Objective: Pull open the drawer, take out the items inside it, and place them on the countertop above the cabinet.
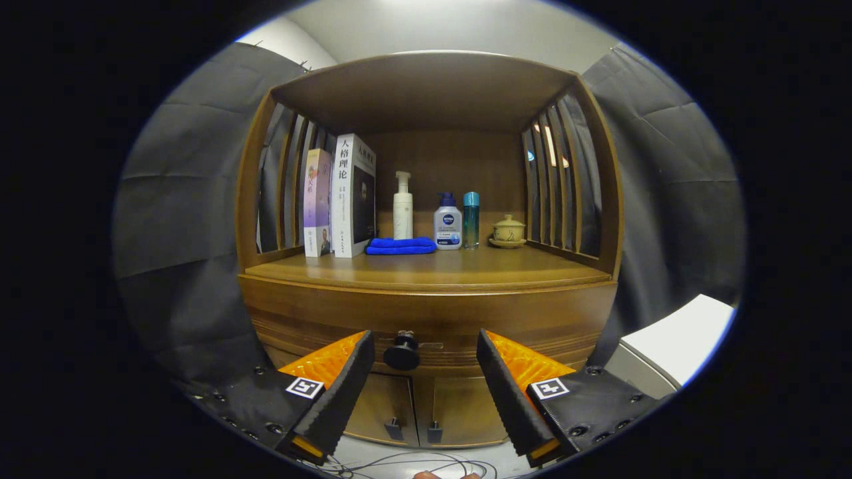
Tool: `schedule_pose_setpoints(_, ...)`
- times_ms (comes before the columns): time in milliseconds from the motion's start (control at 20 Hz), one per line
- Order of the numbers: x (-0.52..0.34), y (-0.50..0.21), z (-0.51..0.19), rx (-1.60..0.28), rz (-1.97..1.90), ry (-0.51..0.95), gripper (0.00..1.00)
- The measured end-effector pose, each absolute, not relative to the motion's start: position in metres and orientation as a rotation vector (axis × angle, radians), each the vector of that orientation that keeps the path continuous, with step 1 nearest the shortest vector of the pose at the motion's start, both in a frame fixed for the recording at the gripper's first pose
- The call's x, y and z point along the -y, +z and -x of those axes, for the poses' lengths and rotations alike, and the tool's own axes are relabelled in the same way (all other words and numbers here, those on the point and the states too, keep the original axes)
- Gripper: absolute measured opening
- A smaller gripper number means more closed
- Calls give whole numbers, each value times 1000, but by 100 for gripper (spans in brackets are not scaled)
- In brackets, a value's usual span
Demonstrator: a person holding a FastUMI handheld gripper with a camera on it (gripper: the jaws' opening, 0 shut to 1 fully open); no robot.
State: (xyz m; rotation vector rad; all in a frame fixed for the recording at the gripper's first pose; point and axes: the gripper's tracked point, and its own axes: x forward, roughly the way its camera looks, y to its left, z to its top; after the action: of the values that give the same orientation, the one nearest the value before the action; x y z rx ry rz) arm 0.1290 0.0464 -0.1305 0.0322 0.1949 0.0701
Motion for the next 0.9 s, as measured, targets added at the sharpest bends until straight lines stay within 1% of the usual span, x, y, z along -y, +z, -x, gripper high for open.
schedule_pose_setpoints(450, -69, -175, -174, -261, 0, 76, 97)
schedule_pose_setpoints(600, -68, -186, -179, -288, 18, 57, 98)
schedule_pose_setpoints(750, -70, -185, -180, -269, 35, 53, 96)
schedule_pose_setpoints(900, -73, -189, -188, -280, 43, 55, 76)
